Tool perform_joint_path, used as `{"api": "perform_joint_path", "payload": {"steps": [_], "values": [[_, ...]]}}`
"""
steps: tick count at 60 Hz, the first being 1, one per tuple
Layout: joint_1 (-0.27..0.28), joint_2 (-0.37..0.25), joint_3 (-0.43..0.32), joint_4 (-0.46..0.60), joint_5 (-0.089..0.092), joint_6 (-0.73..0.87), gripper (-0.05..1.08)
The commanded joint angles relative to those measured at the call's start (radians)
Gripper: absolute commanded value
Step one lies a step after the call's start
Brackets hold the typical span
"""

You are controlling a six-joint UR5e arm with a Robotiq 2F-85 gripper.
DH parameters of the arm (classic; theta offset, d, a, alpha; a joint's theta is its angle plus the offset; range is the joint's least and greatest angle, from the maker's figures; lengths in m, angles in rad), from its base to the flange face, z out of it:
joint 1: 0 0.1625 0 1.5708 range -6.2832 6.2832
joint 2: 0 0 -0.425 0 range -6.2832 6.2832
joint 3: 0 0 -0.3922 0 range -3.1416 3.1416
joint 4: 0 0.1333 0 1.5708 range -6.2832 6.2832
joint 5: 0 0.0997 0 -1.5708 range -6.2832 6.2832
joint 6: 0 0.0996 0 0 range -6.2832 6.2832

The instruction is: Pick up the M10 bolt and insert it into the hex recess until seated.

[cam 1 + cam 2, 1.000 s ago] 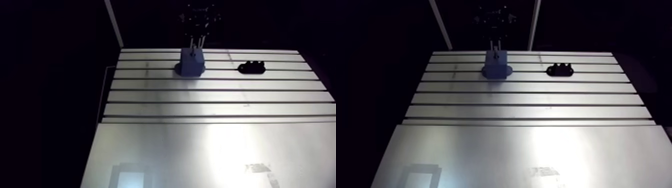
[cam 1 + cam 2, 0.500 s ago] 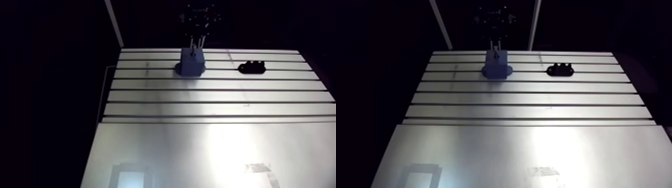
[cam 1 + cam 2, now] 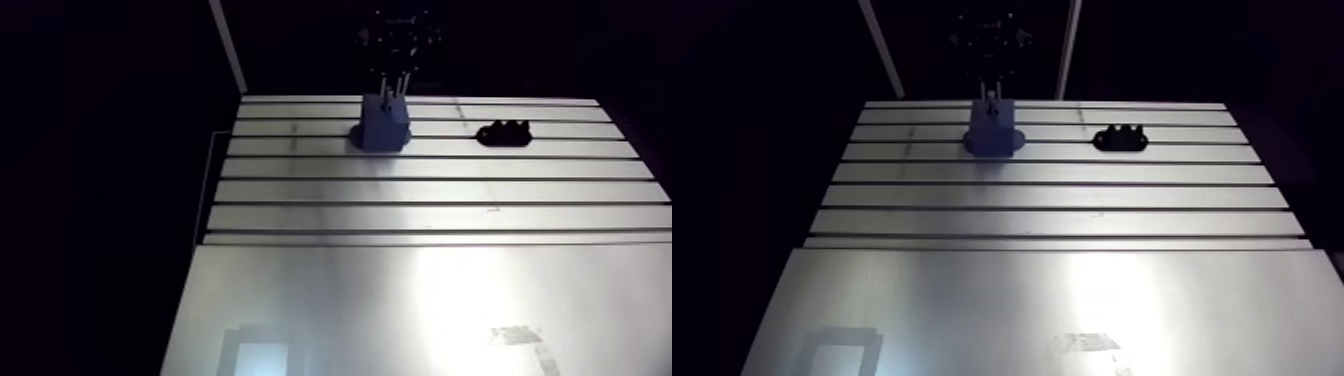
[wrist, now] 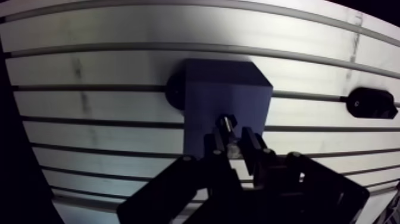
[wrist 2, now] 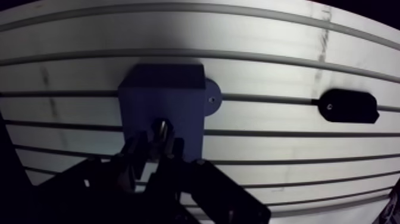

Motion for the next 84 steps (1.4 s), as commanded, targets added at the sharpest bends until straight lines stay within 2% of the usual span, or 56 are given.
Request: {"api": "perform_joint_path", "payload": {"steps": [1, 84], "values": [[0.001, 0.005, -0.006, 0.0, 0.0, 0.001, 0.8], [0.001, 0.005, -0.004, 0.002, 0.0, 0.0, 0.8]]}}
